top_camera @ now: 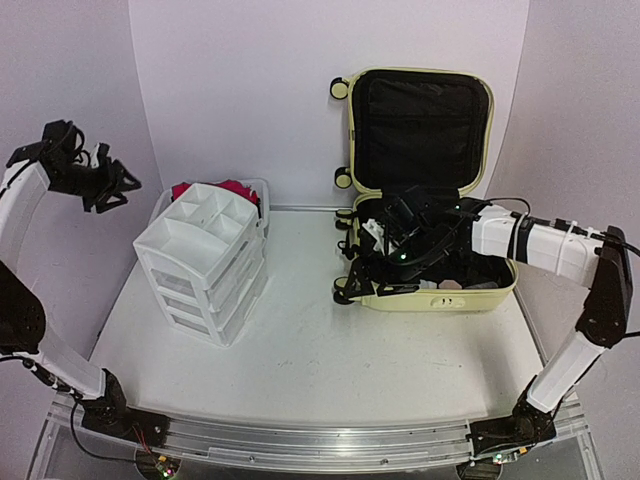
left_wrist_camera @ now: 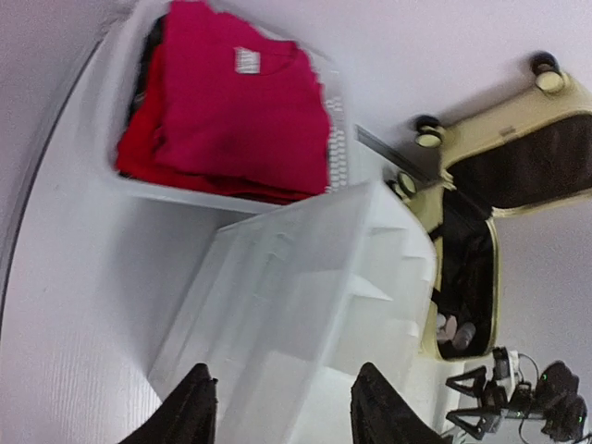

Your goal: Open, take out, and arrange the luggage

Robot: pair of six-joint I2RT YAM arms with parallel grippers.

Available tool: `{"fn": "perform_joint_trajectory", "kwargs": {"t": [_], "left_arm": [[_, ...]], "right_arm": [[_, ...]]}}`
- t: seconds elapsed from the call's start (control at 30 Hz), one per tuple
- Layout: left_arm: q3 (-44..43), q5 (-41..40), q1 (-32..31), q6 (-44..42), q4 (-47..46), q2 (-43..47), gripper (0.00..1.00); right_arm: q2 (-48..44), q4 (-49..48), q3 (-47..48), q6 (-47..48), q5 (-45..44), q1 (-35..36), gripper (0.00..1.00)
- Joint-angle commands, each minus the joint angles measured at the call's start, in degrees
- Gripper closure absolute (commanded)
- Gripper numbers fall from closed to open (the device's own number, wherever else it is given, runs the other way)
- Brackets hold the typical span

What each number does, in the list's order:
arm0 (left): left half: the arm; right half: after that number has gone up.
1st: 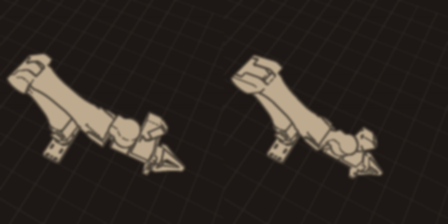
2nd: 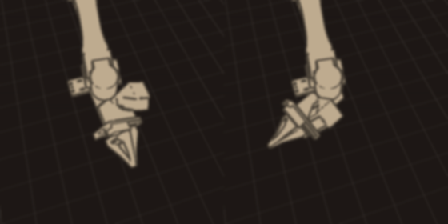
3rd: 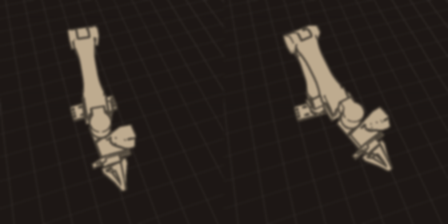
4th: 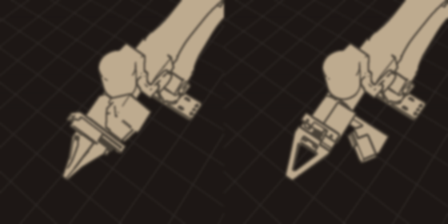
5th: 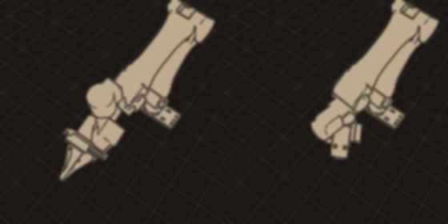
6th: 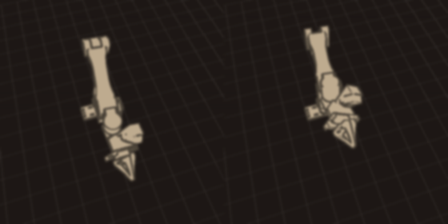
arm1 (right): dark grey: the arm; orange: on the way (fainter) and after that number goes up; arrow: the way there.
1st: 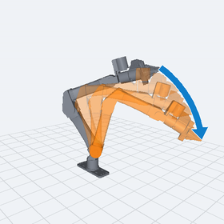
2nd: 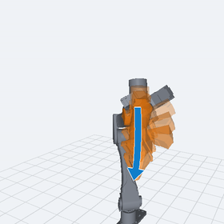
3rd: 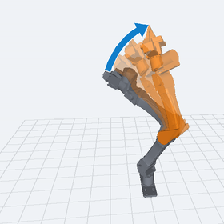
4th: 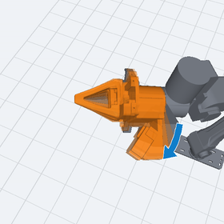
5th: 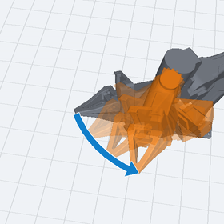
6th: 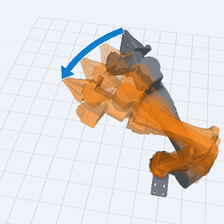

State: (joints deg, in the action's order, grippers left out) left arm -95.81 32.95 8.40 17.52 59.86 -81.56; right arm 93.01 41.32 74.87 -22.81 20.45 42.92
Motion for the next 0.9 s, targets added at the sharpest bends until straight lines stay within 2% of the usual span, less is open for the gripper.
{"fn": "perform_joint_trajectory", "kwargs": {"t": [0.0, 0.07, 0.13, 0.27, 0.43, 0.6, 0.87], "left_arm": [[10.51, 1.36, 4.94, -0.27, -3.17, -0.03, 0.6], [14.61, 2.45, 4.99, -0.29, -5.61, 0.1, 0.73], [19.01, 8.73, 4.93, 0.19, -9.29, -0.33, 0.83], [24.1, 17.72, 4.89, -1.43, -11.96, -3.07, 0.95], [27.67, 27.83, 4.69, -1.56, -15.71, -7.14, 0.99], [31.37, 34.43, 1.17, 3.07, -23.23, -7.78, 1.0], [38.21, 35.16, -6.73, 15.31, -38.4, -8.44, 1.0]], "right_arm": [[0.5, -2.52, 2.67, -0.64, 1.26, 0.58, 0.02], [0.59, -2.54, 2.67, -0.74, 1.34, 0.75, 0.02], [0.83, -2.66, 2.65, -0.83, 1.35, 0.85, 0.02], [1.86, -3.04, 3.12, -1.23, 1.67, 1.26, 0.02], [3.63, -3.35, 4.45, -1.47, 2.03, 2.14, 0.02], [4.75, -4.18, 4.88, -1.9, 2.29, 2.73, 0.02], [5.34, -4.58, 5.2, -2.03, 2.08, 2.92, 0.02]]}}
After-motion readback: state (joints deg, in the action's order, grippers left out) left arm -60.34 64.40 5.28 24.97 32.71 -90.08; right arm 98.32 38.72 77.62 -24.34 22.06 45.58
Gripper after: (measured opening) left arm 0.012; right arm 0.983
